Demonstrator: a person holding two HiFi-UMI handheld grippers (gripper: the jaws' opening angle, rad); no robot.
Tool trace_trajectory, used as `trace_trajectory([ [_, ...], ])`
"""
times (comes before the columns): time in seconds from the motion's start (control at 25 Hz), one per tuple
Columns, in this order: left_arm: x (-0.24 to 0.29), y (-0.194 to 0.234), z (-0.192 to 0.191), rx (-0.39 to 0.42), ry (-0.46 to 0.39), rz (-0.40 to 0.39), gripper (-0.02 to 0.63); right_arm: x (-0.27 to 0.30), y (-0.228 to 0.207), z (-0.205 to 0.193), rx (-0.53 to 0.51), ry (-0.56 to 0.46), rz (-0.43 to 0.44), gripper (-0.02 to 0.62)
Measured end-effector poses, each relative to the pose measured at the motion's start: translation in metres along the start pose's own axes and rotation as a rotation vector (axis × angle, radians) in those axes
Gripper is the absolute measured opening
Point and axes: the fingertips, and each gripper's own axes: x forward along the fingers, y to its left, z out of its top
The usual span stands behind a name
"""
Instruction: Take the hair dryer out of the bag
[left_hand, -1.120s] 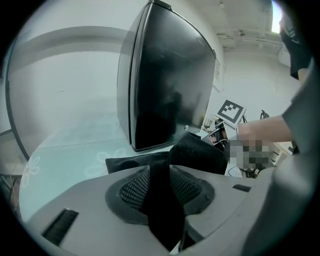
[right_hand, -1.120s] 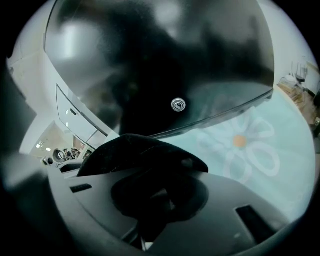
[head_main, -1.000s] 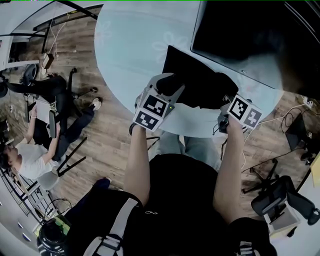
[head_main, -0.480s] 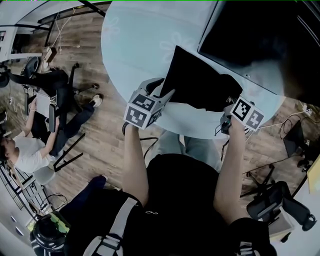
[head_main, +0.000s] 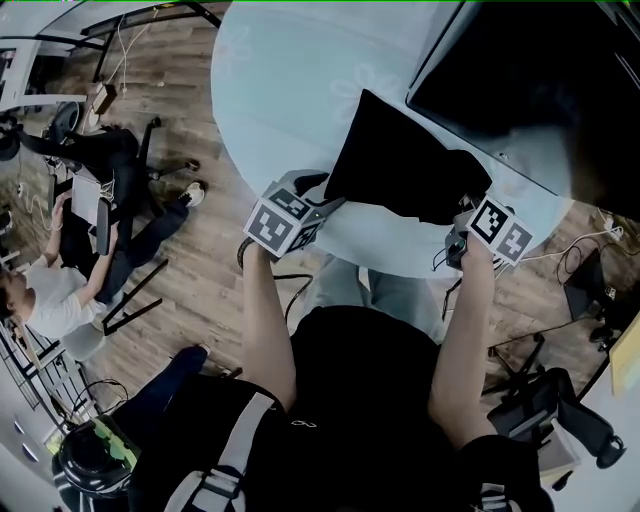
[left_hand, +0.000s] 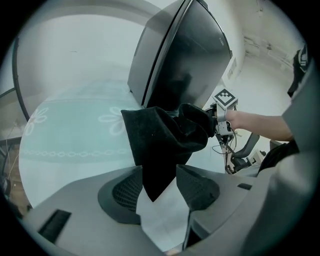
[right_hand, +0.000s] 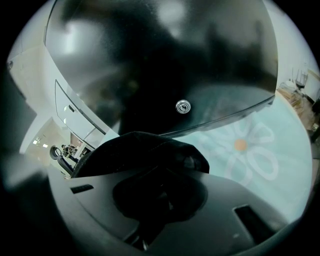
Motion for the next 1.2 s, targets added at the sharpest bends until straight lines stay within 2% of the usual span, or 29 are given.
trace_trajectory([
  [0.08, 0.006, -0.001, -0.001, -0.013, -0.009, -0.001, 0.217, 0.0, 0.0, 0.0, -0.004, -0.005, -0.003, 0.028],
  [0.2, 0.012, 0.001, -0.003, -0.019, -0.011, 0.03, 0.155, -0.001, 0.002, 0.0, -0.006, -0.008, -0.003, 0.028],
  [0.28, 0.014, 0.006, -0.003, -0.013, -0.007, 0.068, 0.062, -0.001, 0.002, 0.001, -0.006, -0.009, -0.001, 0.026],
  [0.4, 0.013, 0.009, -0.001, -0.009, -0.012, 0.092, 0.017, -0.001, 0.004, 0.0, -0.005, -0.01, 0.006, 0.026],
  [0.56, 0.009, 0.013, 0.002, -0.02, -0.023, 0.116, 0.011, -0.004, 0.006, 0.004, 0.005, -0.035, 0.019, 0.025],
  [0.84, -0.007, 0.036, 0.006, -0.087, -0.088, 0.213, 0.009, -0.015, 0.014, 0.012, -0.008, -0.075, 0.045, 0.023],
  [1.2, -0.017, 0.046, 0.008, -0.102, -0.13, 0.252, 0.009, -0.032, 0.025, 0.019, 0.0, -0.123, 0.063, 0.021],
])
